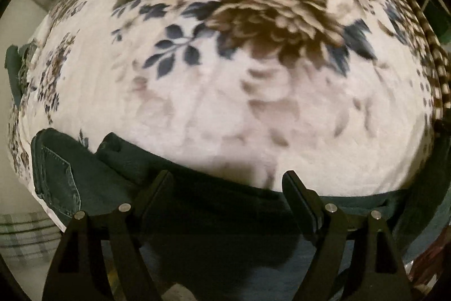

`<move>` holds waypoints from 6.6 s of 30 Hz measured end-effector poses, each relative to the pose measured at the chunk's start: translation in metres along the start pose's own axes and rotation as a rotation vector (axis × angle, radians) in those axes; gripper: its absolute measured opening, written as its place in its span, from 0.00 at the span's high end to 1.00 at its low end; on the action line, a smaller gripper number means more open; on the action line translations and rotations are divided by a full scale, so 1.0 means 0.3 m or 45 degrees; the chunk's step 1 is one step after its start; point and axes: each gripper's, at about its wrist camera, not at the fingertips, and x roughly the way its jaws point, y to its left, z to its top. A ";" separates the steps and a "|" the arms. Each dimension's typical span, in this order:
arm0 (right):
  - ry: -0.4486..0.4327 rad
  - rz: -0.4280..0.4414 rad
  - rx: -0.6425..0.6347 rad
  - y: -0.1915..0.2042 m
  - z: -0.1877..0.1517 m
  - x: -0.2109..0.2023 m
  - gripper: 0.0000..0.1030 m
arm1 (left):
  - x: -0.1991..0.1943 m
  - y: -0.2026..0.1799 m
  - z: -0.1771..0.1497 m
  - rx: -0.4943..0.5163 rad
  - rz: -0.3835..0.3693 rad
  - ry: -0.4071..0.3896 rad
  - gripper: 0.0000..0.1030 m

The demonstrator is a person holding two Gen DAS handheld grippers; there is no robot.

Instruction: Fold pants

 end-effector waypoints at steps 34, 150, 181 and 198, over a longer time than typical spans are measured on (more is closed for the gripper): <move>-0.020 0.438 0.813 -0.948 -0.333 0.127 0.92 | -0.099 -0.722 -0.169 0.496 -0.177 0.021 0.24; 0.261 0.514 -0.629 0.859 -0.701 -0.433 0.13 | -0.023 0.688 -0.200 -0.164 -0.073 0.094 0.02; 0.053 0.692 0.847 -0.917 -0.540 0.089 0.06 | -0.041 -0.412 -0.234 0.129 -0.172 0.192 0.02; 0.057 0.945 1.046 -1.002 -0.505 0.316 0.39 | 0.158 -0.531 -0.237 0.147 -0.148 0.295 0.00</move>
